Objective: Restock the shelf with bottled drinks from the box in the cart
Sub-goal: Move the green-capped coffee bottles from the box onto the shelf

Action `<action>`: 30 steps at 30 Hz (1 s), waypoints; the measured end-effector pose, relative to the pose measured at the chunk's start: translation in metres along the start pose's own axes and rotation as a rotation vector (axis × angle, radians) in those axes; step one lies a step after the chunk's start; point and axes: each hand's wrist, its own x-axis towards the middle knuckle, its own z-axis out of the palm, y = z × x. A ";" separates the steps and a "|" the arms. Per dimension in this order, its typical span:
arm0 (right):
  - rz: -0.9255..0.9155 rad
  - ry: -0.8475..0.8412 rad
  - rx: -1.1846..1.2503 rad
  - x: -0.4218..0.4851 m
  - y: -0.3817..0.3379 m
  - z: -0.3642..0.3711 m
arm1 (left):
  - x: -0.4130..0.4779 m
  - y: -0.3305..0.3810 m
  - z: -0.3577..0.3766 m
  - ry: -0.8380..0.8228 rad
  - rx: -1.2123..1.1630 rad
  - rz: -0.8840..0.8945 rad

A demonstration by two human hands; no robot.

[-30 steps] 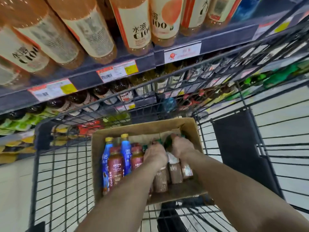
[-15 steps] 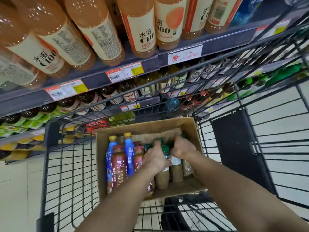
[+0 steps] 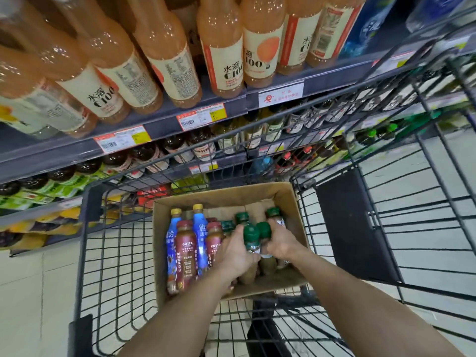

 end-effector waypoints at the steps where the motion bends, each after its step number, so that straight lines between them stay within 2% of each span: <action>1: -0.010 0.023 0.019 -0.007 0.002 0.001 | -0.006 -0.001 -0.001 0.015 0.000 0.020; 7: -0.057 0.173 0.093 -0.060 0.001 0.001 | -0.044 -0.001 -0.022 0.162 -0.091 0.020; 14: -0.189 0.377 0.111 -0.119 -0.049 -0.030 | -0.088 0.013 -0.054 0.203 -0.191 0.108; 23: -0.189 0.391 0.136 -0.159 -0.086 -0.043 | -0.122 0.004 -0.088 0.207 -0.160 0.118; 30: -0.279 0.443 0.152 -0.204 -0.137 -0.047 | -0.162 -0.008 -0.152 0.254 -0.225 0.184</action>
